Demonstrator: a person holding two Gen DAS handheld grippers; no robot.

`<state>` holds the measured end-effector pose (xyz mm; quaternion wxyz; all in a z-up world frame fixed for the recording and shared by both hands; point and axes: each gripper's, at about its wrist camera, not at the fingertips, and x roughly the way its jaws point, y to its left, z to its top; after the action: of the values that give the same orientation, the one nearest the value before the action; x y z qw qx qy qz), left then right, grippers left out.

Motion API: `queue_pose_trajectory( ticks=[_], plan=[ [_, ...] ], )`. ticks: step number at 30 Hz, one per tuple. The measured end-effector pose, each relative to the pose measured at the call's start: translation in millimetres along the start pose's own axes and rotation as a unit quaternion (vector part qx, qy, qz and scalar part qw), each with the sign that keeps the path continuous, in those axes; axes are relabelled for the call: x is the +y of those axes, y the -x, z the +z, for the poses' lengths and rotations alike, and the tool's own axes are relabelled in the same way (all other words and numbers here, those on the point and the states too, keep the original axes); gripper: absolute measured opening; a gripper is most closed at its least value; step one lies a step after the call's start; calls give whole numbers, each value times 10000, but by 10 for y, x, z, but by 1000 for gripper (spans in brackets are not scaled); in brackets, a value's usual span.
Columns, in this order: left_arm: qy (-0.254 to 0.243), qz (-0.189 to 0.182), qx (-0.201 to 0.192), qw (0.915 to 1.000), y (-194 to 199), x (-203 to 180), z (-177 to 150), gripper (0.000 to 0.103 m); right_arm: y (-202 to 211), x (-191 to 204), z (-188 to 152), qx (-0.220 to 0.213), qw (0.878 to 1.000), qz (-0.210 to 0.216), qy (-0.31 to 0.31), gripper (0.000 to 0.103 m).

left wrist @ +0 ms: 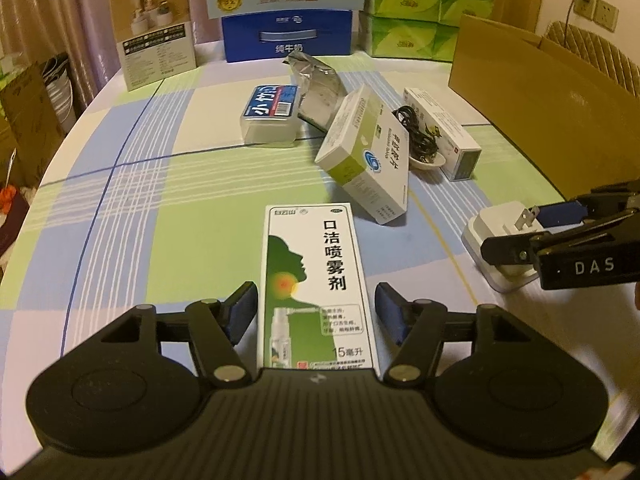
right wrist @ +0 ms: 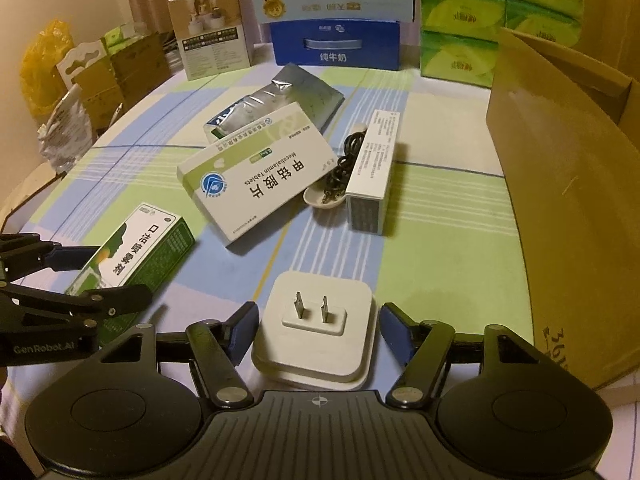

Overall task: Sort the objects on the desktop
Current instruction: 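Grasp the green spray box with left tool while right tool grasps white plug adapter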

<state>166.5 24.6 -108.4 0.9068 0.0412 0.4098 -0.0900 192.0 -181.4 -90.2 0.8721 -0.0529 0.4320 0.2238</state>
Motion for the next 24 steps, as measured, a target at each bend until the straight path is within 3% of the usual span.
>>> queue_pose_trajectory(
  ticks=[11, 24],
  plan=[
    [-9, 65, 75, 10000, -61, -17, 6, 59, -90, 147, -31, 105, 9980, -178, 604, 62],
    [29, 103, 115, 9999, -82, -1, 1, 59, -74, 141, -58, 154, 9986, -177, 481, 62]
  ],
)
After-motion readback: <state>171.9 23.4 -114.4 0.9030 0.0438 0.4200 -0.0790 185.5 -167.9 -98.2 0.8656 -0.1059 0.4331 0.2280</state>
